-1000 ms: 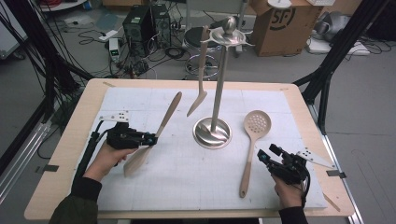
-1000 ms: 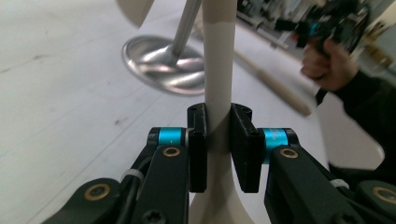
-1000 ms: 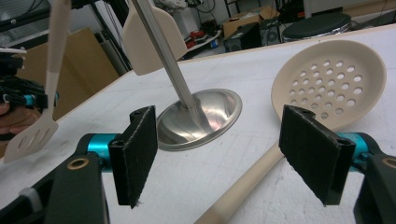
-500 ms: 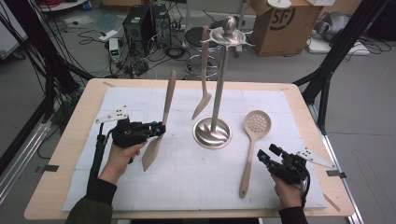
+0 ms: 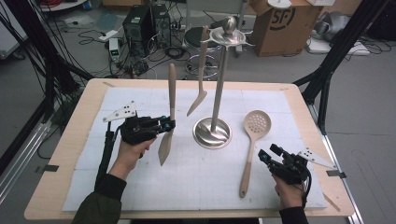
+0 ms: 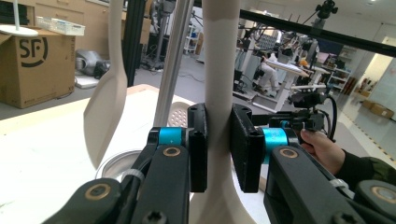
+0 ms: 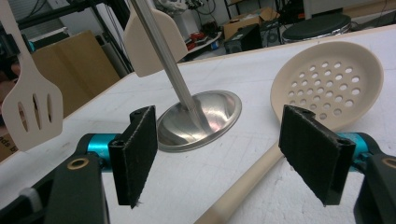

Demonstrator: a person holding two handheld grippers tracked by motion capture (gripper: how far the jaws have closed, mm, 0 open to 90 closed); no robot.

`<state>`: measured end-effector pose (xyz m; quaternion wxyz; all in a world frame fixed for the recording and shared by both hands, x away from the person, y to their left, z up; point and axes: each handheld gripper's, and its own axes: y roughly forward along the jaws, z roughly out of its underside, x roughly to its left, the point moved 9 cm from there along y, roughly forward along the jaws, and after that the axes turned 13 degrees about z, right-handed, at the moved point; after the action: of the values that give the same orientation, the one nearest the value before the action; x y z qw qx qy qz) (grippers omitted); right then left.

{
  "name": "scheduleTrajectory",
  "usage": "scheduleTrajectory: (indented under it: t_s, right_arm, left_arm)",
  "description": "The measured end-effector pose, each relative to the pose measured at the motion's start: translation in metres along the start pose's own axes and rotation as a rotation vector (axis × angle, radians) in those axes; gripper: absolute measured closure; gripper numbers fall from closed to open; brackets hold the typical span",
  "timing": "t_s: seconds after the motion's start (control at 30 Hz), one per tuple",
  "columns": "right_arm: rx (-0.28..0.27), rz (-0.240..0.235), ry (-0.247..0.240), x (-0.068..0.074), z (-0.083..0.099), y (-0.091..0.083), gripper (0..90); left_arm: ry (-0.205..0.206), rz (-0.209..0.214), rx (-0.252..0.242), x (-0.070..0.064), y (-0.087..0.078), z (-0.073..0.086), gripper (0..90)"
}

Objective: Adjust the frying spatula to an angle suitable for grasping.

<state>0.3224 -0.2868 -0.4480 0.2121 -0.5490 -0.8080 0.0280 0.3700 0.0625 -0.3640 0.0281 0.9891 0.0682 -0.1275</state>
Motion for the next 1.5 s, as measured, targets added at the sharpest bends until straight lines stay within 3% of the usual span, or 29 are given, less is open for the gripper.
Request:
scheduleTrajectory:
  t_s: [0.1,0.33,0.6,0.8,0.97,1.5]
  right_arm:
    - [0.001,0.001,0.007,-0.001,0.000,-0.001,28.0]
    - [-0.006,0.001,0.015,-0.001,-0.001,-0.001,28.0]
    - [-0.011,0.003,0.023,-0.003,-0.002,-0.003,28.0]
    - [-0.011,0.000,0.029,-0.003,-0.003,-0.003,28.0]
    - [-0.015,0.001,0.030,-0.004,-0.003,-0.003,28.0]
    - [-0.019,0.003,0.036,-0.005,-0.004,-0.004,28.0]
  left_arm:
    - [-0.012,0.008,-0.010,0.000,0.002,-0.002,78.1]
    - [0.022,0.026,-0.006,-0.002,0.018,-0.012,78.1]
    - [0.021,0.035,-0.011,0.002,0.033,-0.028,78.1]
    - [0.042,0.040,0.022,0.003,0.042,-0.039,78.1]
    - [0.039,0.051,0.011,0.005,0.046,-0.050,78.1]
    - [0.037,0.055,0.055,0.012,0.052,-0.058,78.0]
